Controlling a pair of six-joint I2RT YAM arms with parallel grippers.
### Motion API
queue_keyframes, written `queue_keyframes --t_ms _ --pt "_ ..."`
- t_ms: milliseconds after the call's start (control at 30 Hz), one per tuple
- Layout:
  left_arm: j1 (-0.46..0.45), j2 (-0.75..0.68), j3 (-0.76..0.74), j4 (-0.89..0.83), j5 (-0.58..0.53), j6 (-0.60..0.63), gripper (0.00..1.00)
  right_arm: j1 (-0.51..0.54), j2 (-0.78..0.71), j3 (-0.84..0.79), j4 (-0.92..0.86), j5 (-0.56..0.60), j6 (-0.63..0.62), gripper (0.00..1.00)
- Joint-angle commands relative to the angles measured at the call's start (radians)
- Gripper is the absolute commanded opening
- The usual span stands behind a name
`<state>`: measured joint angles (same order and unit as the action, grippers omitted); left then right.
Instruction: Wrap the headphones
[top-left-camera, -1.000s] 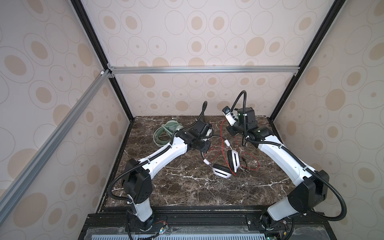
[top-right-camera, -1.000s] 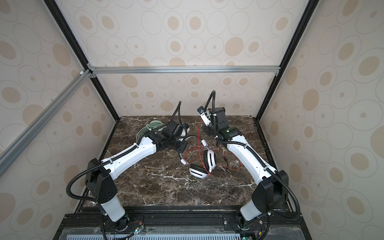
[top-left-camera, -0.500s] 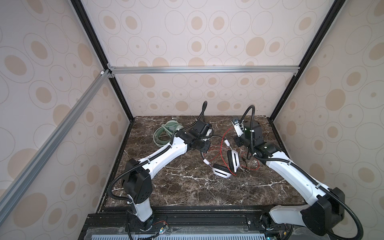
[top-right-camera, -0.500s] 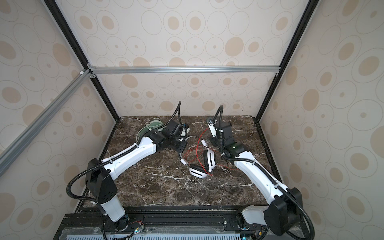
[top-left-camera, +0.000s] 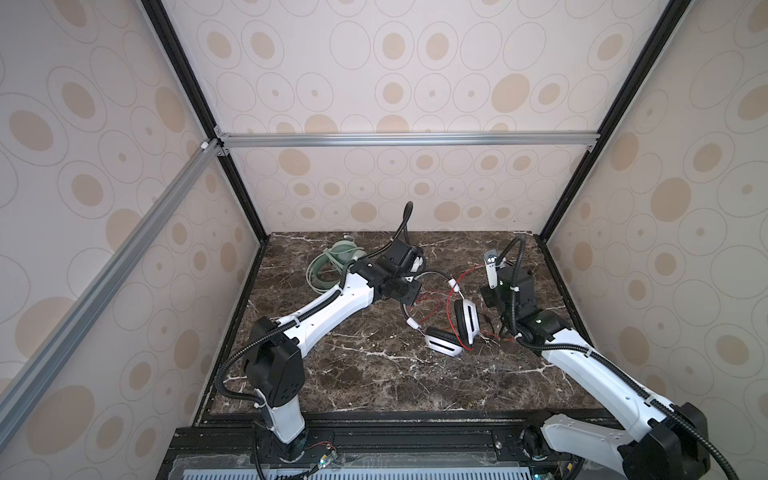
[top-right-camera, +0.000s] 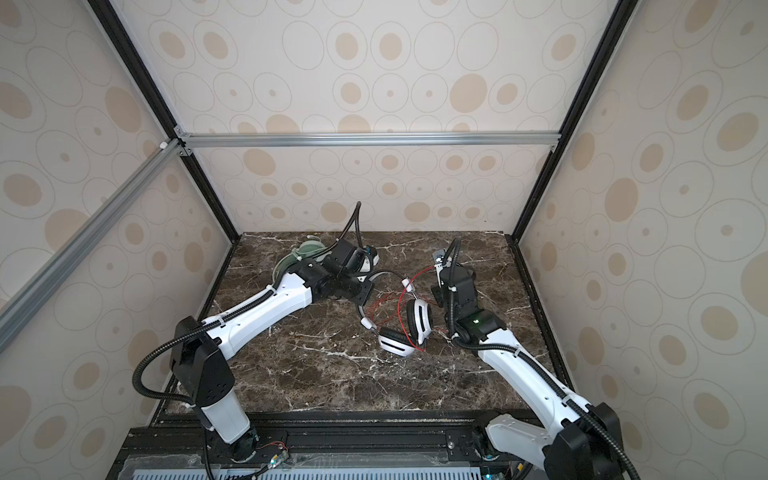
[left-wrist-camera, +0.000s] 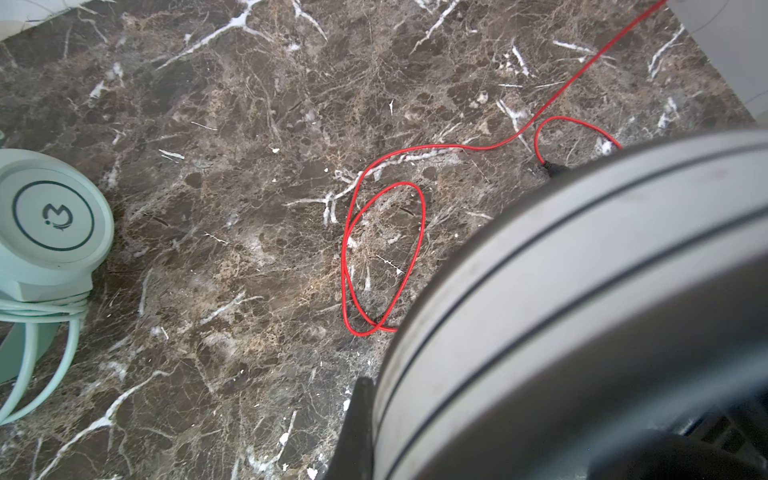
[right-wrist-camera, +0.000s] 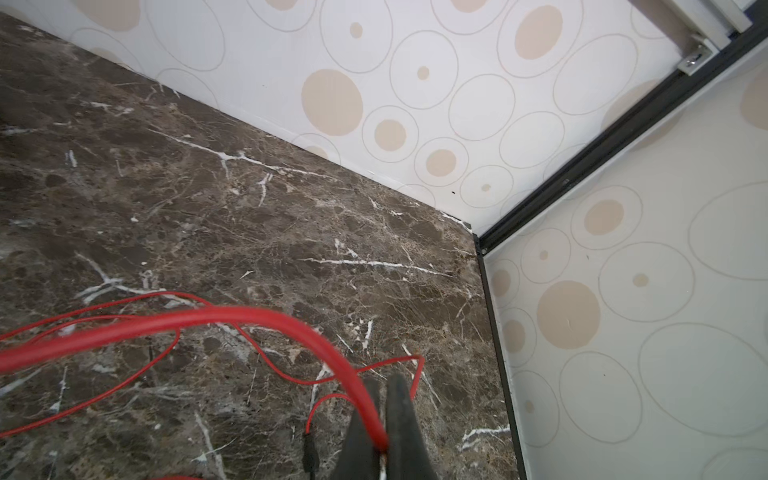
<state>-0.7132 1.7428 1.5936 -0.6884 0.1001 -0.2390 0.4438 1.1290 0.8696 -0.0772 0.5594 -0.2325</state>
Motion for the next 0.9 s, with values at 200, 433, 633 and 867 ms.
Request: queue_keyframes --t_ms 200,433,633,867 --pt "0.026 -0.082 0.008 0.079 0.153 -0.031 0.00 -0.002 0.077 -0.045 0.081 0.093 0.107 0.00" --pt "0.079 -0.146 -0.014 0.122 0.193 -0.074 0.00 -0.005 0.160 -0.060 0.081 0.001 0.233 0.00" --pt "0.161 -0.185 -0.043 0.169 0.281 -0.120 0.00 -0.010 0.200 -0.048 0.102 -0.357 0.232 0.66" --pt "0.315 -0.223 -0.074 0.209 0.315 -0.213 0.00 -0.030 0.205 -0.088 0.170 -0.622 0.258 0.72"
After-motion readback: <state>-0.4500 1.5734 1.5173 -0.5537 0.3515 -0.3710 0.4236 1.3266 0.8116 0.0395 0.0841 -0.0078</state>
